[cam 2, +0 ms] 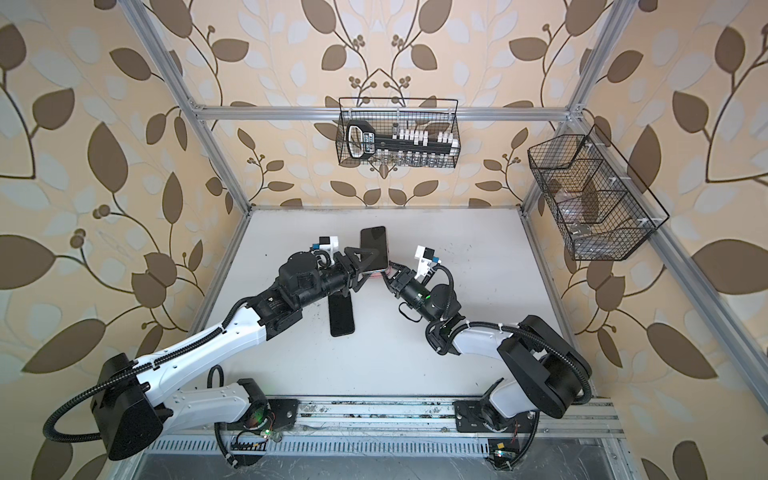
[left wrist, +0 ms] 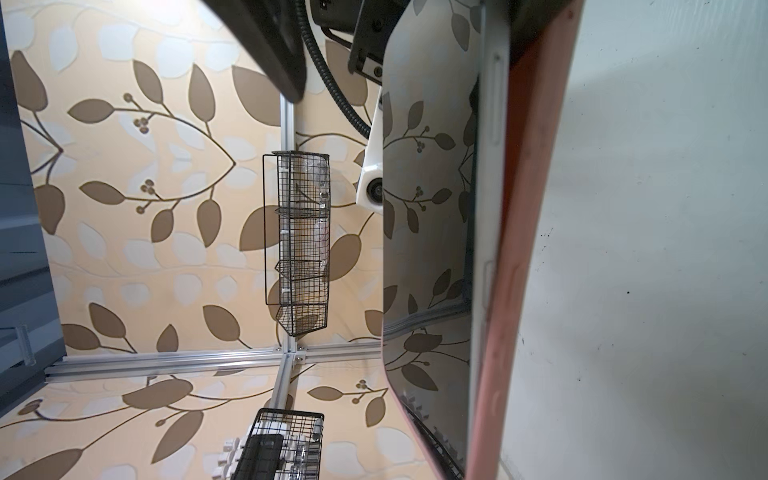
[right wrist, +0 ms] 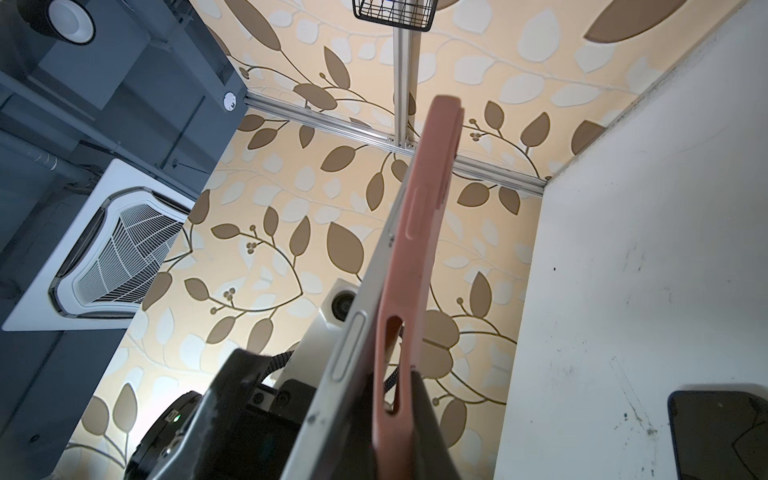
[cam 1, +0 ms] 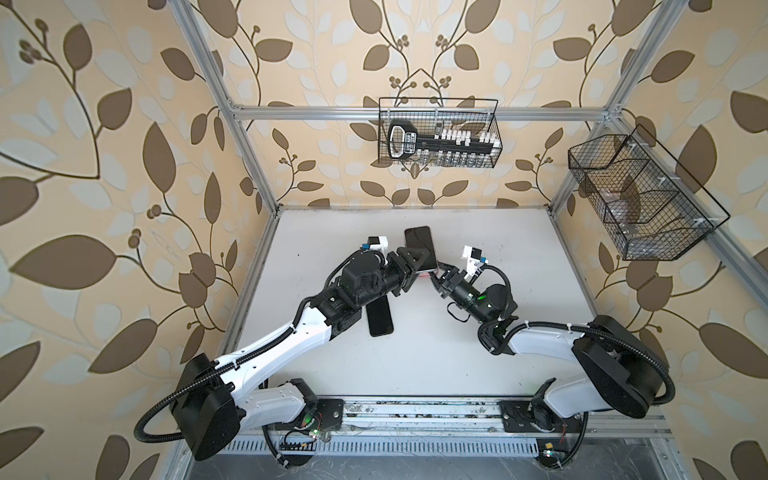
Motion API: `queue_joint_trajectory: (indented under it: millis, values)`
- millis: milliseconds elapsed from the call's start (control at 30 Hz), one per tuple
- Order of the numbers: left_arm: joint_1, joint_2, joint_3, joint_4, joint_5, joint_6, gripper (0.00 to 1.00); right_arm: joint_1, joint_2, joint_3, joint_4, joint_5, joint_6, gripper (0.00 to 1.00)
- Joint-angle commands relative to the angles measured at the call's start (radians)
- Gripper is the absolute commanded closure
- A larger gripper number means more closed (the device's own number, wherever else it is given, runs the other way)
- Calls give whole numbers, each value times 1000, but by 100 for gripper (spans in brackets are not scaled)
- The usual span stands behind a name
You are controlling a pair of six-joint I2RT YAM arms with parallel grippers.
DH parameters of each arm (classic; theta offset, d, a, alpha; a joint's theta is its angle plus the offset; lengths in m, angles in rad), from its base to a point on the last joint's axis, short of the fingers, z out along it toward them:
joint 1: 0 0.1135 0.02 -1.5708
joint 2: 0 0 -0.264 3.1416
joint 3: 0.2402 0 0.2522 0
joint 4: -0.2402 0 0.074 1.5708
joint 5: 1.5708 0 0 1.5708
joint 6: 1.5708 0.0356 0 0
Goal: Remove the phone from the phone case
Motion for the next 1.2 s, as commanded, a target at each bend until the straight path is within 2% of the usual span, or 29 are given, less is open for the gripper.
queue_joint_trajectory:
  millis: [0, 400, 633, 833, 1167]
  values:
    - [9, -2, 50, 11, -41, 39, 41, 21, 0, -9, 110, -5, 2, 100]
    - [25, 0, 53, 4, -42, 50, 59, 52, 16, -6, 114, 5, -2, 100]
    - [32, 4, 52, 4, -32, 47, 83, 58, 25, -4, 116, 7, -3, 100]
    - [36, 4, 53, 5, -28, 42, 98, 64, 30, -1, 106, 5, -12, 100]
    - [39, 21, 87, 69, 38, -30, 100, 74, 20, -12, -4, 20, -123, 100]
